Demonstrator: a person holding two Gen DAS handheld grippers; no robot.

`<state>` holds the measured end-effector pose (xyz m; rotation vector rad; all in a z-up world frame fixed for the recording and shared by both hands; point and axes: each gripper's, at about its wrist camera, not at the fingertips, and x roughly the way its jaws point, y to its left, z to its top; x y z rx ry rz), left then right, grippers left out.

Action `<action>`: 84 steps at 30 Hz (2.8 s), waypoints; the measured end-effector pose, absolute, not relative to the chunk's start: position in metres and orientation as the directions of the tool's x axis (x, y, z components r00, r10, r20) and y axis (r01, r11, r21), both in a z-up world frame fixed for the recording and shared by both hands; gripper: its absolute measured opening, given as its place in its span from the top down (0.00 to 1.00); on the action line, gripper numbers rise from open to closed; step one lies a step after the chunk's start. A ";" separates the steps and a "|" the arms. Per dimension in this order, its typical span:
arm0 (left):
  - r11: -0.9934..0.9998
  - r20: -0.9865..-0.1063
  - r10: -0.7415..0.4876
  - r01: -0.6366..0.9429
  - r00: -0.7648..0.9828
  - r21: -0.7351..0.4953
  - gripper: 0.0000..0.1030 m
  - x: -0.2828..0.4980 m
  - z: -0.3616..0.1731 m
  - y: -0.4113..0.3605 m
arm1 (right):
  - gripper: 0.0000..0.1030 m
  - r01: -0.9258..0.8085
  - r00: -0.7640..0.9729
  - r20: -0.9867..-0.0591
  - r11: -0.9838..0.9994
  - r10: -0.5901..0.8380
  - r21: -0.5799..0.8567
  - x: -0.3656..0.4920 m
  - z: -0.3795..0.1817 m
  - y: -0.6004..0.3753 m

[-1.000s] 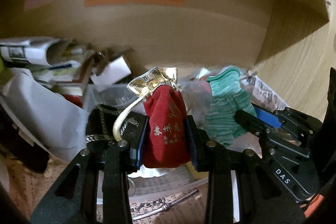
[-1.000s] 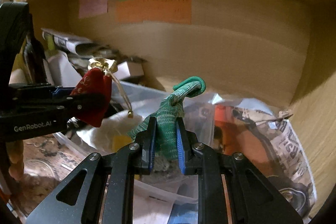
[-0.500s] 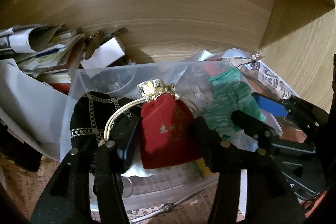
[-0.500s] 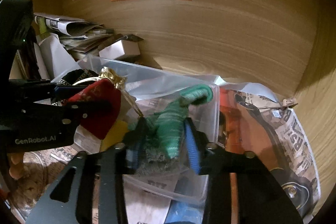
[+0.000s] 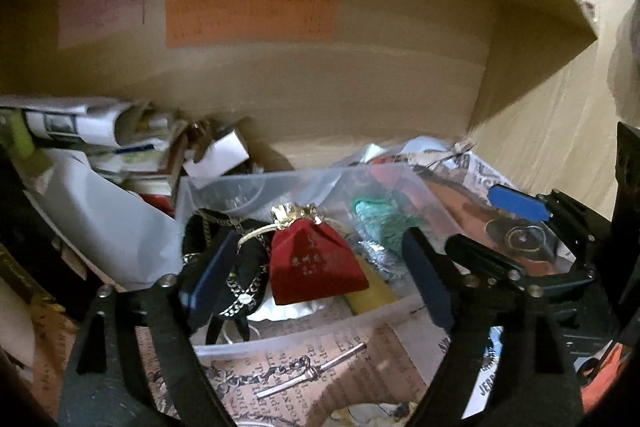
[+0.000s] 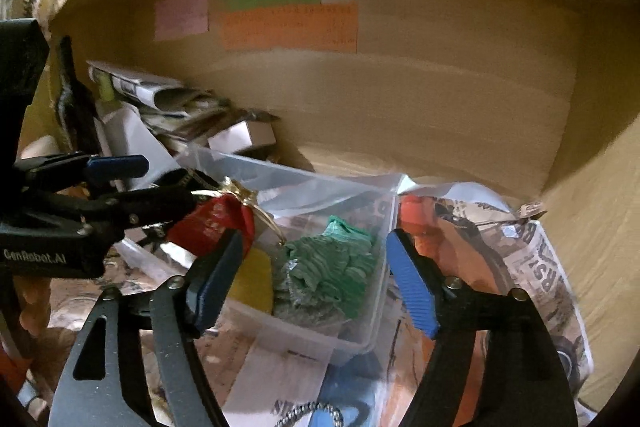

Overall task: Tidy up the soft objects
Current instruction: 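Lower pouch and glove into the clear box and open both tools, then grasp the floral scrunchie with the left tool while the right tool grasps the beaded bracelet, then lower scrunchie and bracelet into the clear box and open both tools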

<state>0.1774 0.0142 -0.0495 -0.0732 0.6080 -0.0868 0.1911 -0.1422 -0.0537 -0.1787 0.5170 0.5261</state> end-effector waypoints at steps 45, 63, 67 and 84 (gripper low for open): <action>0.979 -0.767 -0.195 0.174 0.611 -0.111 0.39 0.097 -0.161 -0.035 | 0.77 -0.537 0.559 -0.743 0.844 0.367 0.013 0.134 -0.141 -0.172; 0.982 -0.629 -0.187 0.166 0.755 -0.093 0.71 0.098 -0.094 -0.020 | 0.86 -0.542 0.653 -0.626 0.840 0.426 0.006 0.125 -0.097 -0.174; 0.985 -0.582 -0.170 0.145 0.795 -0.089 0.71 0.106 -0.074 -0.015 | 0.86 -0.541 0.676 -0.589 0.841 0.443 0.012 0.125 -0.085 -0.177; 0.993 -0.522 -0.116 0.089 0.845 -0.077 0.71 0.165 -0.037 -0.001 | 0.86 -0.555 0.738 -0.439 0.831 0.513 0.038 0.157 -0.035 -0.158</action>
